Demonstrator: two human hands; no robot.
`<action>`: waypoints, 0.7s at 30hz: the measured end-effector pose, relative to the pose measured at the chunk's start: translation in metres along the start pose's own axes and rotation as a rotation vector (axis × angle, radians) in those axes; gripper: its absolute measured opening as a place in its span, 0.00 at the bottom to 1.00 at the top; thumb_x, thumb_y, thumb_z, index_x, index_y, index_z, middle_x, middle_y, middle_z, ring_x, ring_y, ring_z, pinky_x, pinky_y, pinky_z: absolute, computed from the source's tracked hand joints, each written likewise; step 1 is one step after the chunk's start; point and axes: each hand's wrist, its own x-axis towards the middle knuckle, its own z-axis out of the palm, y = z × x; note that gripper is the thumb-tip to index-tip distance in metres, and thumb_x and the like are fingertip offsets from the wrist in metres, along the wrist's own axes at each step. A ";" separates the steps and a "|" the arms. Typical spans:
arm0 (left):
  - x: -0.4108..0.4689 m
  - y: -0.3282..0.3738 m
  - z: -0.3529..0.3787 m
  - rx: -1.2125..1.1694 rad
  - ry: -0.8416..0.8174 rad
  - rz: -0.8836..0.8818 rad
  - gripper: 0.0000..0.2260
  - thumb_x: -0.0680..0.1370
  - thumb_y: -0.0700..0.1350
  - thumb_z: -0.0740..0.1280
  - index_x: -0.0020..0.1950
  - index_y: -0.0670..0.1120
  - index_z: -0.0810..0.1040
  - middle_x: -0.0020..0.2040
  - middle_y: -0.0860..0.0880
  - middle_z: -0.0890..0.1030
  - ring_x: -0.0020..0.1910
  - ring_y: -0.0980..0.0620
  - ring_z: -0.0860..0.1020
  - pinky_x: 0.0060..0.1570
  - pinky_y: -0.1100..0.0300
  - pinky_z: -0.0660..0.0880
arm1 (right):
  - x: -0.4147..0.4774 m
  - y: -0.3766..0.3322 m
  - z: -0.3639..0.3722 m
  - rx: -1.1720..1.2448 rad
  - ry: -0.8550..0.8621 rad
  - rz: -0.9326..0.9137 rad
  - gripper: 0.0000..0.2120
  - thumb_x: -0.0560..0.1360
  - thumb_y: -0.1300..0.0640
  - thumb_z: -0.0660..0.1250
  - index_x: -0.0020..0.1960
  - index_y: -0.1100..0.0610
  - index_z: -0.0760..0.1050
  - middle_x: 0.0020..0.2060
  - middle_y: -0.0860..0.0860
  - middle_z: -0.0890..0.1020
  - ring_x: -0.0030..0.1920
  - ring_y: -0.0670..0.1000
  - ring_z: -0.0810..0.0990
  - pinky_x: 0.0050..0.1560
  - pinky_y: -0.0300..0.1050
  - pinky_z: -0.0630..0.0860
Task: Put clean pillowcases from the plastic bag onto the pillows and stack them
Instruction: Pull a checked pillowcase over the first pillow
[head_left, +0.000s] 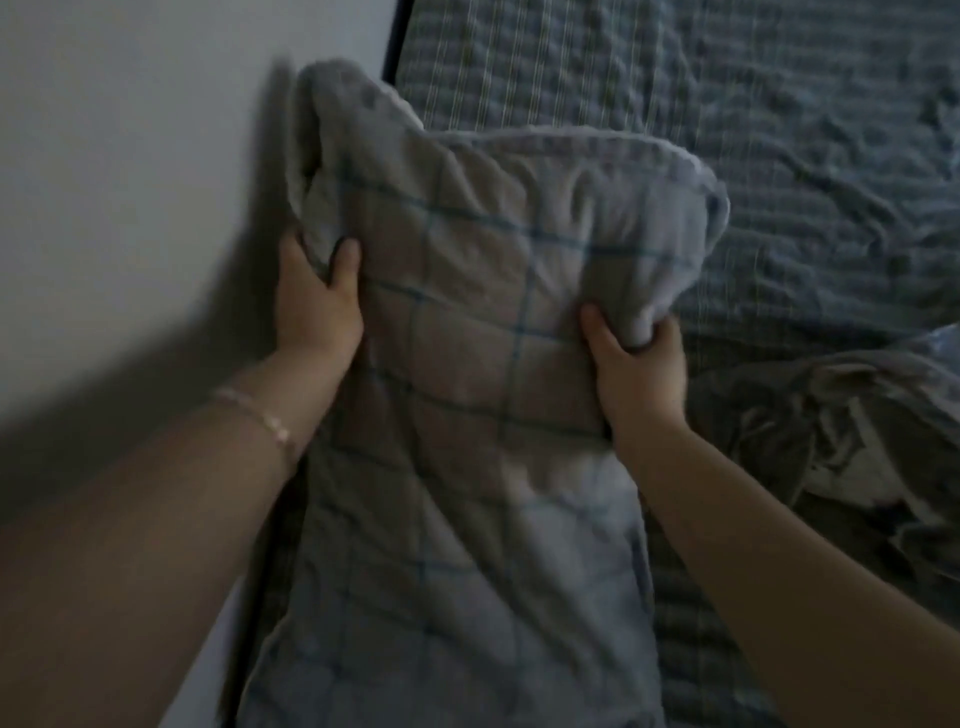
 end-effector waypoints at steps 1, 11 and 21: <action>0.003 -0.015 0.006 0.105 -0.131 -0.145 0.27 0.79 0.54 0.61 0.70 0.36 0.64 0.67 0.37 0.70 0.66 0.41 0.69 0.62 0.57 0.64 | 0.011 0.008 0.010 -0.070 -0.013 0.137 0.23 0.73 0.46 0.68 0.63 0.56 0.69 0.57 0.52 0.77 0.57 0.53 0.76 0.53 0.42 0.72; -0.197 -0.121 -0.060 0.190 -0.471 -0.657 0.28 0.75 0.54 0.67 0.66 0.35 0.70 0.63 0.38 0.75 0.63 0.40 0.73 0.61 0.54 0.68 | -0.126 0.158 -0.076 -0.433 -0.260 0.826 0.38 0.68 0.39 0.70 0.68 0.62 0.67 0.63 0.60 0.74 0.62 0.61 0.73 0.62 0.51 0.70; -0.207 -0.117 -0.139 0.467 -0.164 -0.374 0.15 0.78 0.47 0.64 0.44 0.33 0.72 0.46 0.27 0.77 0.47 0.29 0.76 0.45 0.45 0.72 | -0.207 0.110 -0.075 -0.157 -0.357 0.680 0.08 0.71 0.54 0.71 0.44 0.59 0.80 0.38 0.53 0.83 0.42 0.54 0.81 0.49 0.49 0.79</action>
